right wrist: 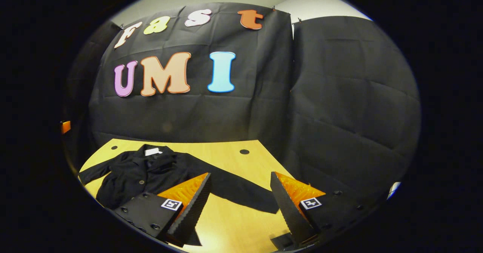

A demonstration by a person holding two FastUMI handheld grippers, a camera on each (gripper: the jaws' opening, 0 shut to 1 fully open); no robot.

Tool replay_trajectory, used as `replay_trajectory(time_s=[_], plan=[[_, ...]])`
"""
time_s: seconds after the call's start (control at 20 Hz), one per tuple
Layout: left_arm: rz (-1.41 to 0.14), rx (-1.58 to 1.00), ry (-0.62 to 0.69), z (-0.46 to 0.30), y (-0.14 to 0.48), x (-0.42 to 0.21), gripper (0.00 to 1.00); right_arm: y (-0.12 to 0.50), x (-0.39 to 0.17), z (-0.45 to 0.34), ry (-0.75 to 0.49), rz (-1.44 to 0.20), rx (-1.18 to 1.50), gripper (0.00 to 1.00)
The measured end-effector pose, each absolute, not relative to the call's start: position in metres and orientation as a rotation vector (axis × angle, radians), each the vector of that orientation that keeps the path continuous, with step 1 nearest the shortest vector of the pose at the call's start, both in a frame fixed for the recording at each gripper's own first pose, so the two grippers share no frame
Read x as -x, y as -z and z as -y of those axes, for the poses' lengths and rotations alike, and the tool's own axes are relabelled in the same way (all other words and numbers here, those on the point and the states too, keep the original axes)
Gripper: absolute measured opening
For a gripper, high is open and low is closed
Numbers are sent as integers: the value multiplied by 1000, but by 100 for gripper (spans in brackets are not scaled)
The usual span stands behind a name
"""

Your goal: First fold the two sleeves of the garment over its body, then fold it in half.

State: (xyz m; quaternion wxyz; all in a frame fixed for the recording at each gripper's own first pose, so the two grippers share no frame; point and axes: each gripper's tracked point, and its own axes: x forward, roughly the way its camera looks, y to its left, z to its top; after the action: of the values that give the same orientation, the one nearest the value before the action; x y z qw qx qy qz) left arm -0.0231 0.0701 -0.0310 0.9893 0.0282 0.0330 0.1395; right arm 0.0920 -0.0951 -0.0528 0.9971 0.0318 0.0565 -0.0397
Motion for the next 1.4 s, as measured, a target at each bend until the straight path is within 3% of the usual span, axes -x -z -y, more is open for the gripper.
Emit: replay_trajectory(time_s=[0.15,0.2,0.3,0.4,0.45,0.75,0.8,0.95,1.05,1.1,1.15,1.4], plan=[[-76,-53,-304,-72,36,28,93,79,-122,108,37,-188,-85,97],[-82,-55,-314,-73,37,30,97,90,-132,116,43,-221,-83,98],[-90,-69,-339,-77,39,36,93,110,-152,138,93,-288,-81,98],[-100,-85,-358,-78,41,40,97,128,-169,150,114,-337,-92,98],[-106,-96,-364,-78,42,42,93,138,-174,152,112,-363,-105,98],[-130,-128,-400,-78,46,52,93,186,-217,169,125,-492,-151,99],[-133,-119,-401,-76,47,52,97,194,-221,171,125,-519,-159,99],[-154,-127,-414,-75,55,53,97,220,-225,175,124,-609,-175,98],[-158,-134,-422,-75,53,52,93,232,-224,174,119,-653,-162,99],[-153,-130,-416,-73,50,51,97,240,-225,176,120,-673,-152,98],[-146,-127,-410,-70,48,50,93,245,-224,176,116,-689,-147,98],[-142,-130,-394,-60,48,43,93,252,-224,173,99,-695,-174,98]])
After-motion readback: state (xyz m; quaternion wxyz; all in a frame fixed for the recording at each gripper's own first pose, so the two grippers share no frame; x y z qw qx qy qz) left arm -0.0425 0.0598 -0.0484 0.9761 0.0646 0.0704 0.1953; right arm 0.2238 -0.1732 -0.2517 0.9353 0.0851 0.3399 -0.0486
